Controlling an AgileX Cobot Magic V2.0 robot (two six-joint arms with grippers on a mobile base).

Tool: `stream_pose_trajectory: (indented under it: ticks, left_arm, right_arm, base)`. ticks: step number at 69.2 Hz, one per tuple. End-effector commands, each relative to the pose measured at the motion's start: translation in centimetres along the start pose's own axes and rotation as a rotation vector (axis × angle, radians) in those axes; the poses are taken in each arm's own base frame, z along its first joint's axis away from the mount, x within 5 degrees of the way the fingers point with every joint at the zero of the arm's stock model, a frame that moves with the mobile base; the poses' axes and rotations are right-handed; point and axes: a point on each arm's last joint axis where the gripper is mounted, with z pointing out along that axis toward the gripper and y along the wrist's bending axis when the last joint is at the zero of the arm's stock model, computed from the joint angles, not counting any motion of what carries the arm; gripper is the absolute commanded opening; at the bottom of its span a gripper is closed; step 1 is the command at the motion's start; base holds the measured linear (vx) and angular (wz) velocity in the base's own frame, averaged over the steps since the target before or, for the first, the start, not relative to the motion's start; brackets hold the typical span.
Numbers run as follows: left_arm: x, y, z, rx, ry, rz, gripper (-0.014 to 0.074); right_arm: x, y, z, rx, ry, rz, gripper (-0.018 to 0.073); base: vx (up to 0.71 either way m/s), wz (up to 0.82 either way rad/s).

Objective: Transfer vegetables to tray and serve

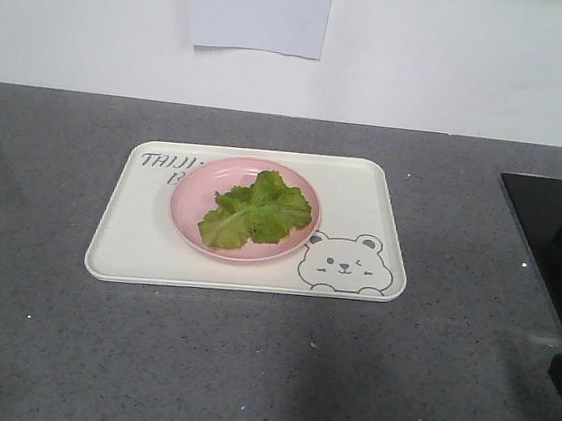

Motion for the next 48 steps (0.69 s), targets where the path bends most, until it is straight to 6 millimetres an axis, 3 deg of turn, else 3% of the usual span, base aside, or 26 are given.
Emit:
stream_pose_trajectory:
  ticks: [1, 13, 48]
  left_arm:
    - [-0.4, 0.1, -0.1, -0.011, -0.080, -0.009, -0.0008]
    - [-0.4, 0.1, -0.1, -0.011, -0.080, -0.009, -0.0008]
    - [-0.4, 0.1, -0.1, -0.011, -0.080, -0.009, -0.0008]
  right_arm:
    - [-0.7, -0.4, -0.4, 0.047, -0.142, 0.012, -0.0004]
    - [1.0, -1.1, -0.9, 0.144, -0.148, 0.090, -0.0004]
    - [2.0, -1.2, -1.7, 0.184, -0.136, 0.097, -0.0004]
  base:
    - [0.00, 0.00]
    - [0.00, 0.00]
    - [0.00, 0.00]
